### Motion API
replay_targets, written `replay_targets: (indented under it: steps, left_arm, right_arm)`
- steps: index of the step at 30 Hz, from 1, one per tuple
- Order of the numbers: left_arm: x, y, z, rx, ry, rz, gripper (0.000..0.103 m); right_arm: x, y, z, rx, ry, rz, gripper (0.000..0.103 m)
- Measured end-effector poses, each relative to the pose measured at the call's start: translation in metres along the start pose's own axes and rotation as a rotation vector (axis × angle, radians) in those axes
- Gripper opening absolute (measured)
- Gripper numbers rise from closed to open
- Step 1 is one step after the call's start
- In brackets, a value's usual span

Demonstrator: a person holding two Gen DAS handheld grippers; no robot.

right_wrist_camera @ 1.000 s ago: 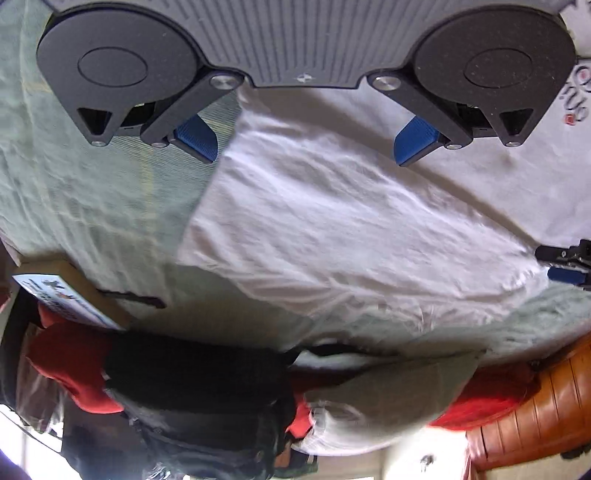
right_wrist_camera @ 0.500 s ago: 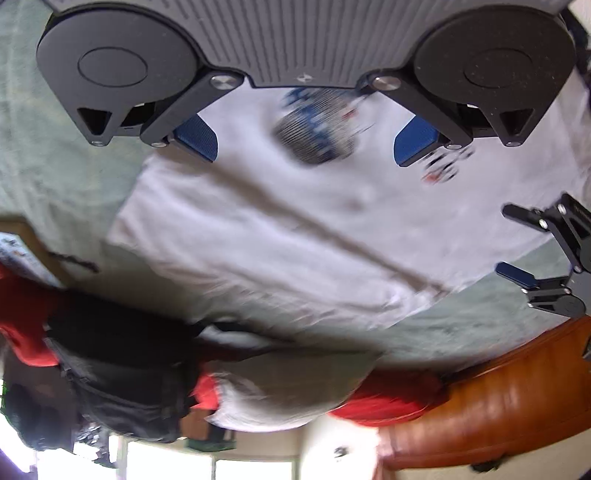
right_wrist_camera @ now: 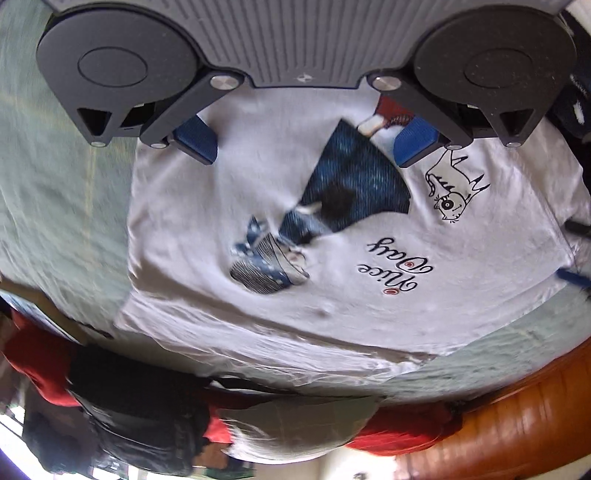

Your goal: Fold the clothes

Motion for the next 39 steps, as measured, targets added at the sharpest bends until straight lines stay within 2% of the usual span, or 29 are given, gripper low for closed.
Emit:
replay_targets:
  steps: [3,5,8,12,14,18,22,28,34,37,39]
  left_arm:
    - [0.001,-0.013,0.01,-0.006,0.038,-0.027,0.094]
    - [0.005,-0.012,0.019,0.018,0.044,-0.032,0.094]
    - [0.012,0.005,0.031,0.098,0.04,-0.008,0.094]
    - [0.011,0.03,0.021,0.172,0.104,0.073,0.094]
    - [0.004,0.032,0.008,0.159,0.162,0.113,0.094]
    - [-0.003,0.016,-0.008,0.118,0.174,0.191,0.094]
    - [-0.006,0.003,0.0,0.133,0.167,0.244,0.094]
    - [-0.004,-0.012,0.015,0.112,0.221,0.256,0.094]
    - [0.004,-0.013,0.04,0.157,0.243,0.286,0.094]
    - [0.008,-0.013,0.045,0.164,0.254,0.291,0.094]
    - [0.01,-0.013,0.045,0.164,0.263,0.293,0.094]
  right_arm:
    - [0.0,-0.004,0.001,0.012,-0.028,-0.019,0.103]
    - [0.0,-0.005,-0.001,0.014,-0.036,-0.024,0.103]
    - [0.0,-0.005,-0.002,0.014,-0.043,-0.033,0.103]
    - [-0.001,-0.005,-0.002,0.013,-0.055,-0.038,0.103]
    - [-0.002,-0.005,-0.002,0.013,-0.061,-0.04,0.103]
    - [-0.003,-0.005,-0.002,0.016,-0.073,-0.045,0.103]
    - [-0.003,-0.007,-0.001,0.041,-0.076,-0.046,0.103]
    - [-0.002,-0.008,0.001,0.081,-0.085,-0.045,0.103]
    - [-0.007,0.0,0.015,0.085,-0.079,-0.059,0.103]
    - [-0.023,0.02,0.035,0.2,-0.018,-0.007,0.103]
    - [-0.032,0.029,0.036,0.216,-0.03,0.045,0.103]
Point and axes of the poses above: each gripper's, at about its wrist camera, not at the fingertips, and z roughly against the way its jaws point, x to its right, y to its top, the point moved 10 cm from there along -z, roughly the way its jaws point, and after that the axes turned 13 degrees about z, right-handed, at the moved point
